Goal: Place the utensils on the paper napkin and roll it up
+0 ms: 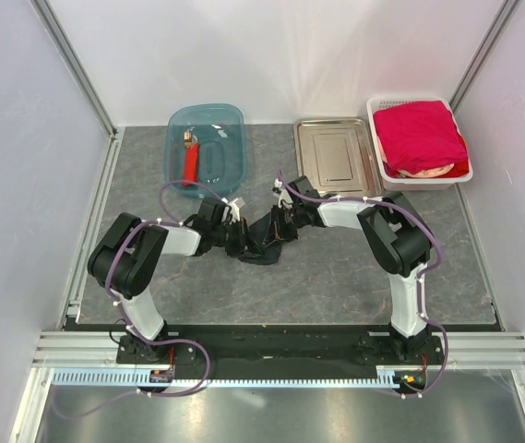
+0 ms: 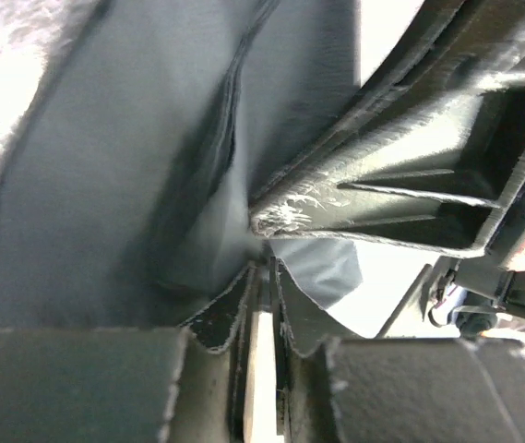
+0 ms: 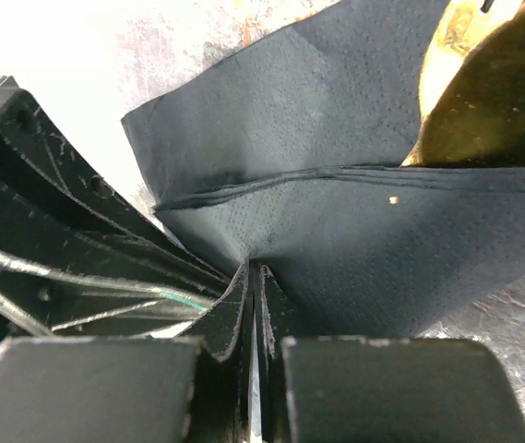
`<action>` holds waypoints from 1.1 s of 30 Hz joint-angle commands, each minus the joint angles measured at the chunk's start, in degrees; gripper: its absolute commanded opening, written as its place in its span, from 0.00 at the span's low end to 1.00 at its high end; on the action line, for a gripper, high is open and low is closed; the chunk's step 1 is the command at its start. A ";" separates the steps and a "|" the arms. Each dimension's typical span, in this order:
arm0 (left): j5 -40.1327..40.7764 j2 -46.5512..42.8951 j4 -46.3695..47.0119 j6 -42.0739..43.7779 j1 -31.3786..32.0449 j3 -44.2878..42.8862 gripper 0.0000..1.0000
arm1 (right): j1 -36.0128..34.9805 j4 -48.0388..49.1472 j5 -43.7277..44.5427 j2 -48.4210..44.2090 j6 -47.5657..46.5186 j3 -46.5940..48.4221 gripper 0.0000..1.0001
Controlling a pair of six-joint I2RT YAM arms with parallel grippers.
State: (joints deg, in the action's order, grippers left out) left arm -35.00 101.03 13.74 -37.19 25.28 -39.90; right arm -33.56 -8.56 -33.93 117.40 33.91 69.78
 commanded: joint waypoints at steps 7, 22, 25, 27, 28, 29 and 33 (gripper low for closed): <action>6.09 2.07 -13.37 6.59 0.21 -3.61 0.09 | 0.34 1.26 1.15 -3.57 0.02 -0.79 0.21; 6.17 1.53 -17.78 10.21 0.21 -3.96 0.07 | 2.62 -1.90 2.73 -3.85 -3.85 4.05 0.24; 6.18 1.53 -17.69 10.47 0.21 -3.96 0.07 | 2.71 -0.94 2.91 -2.10 -3.50 3.70 0.23; 6.26 1.45 -17.78 10.64 0.21 -3.87 0.07 | 2.62 -0.59 3.69 -0.69 -3.59 4.05 0.21; 6.26 1.45 -17.78 10.56 0.21 -3.87 0.07 | 2.71 -0.50 4.05 -0.16 -3.68 4.14 0.20; 6.26 1.36 -17.69 10.56 0.21 -3.78 0.07 | 2.71 -0.58 4.49 0.28 -3.85 4.14 0.19; 5.91 0.57 -17.52 10.82 0.21 -3.87 0.08 | 2.71 -0.85 6.07 2.65 -4.55 3.17 0.14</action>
State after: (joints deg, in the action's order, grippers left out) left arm -34.59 101.56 2.17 -31.48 25.26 -45.04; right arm -30.63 -9.74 -30.81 117.75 31.18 72.90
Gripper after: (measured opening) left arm 0.074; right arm 0.166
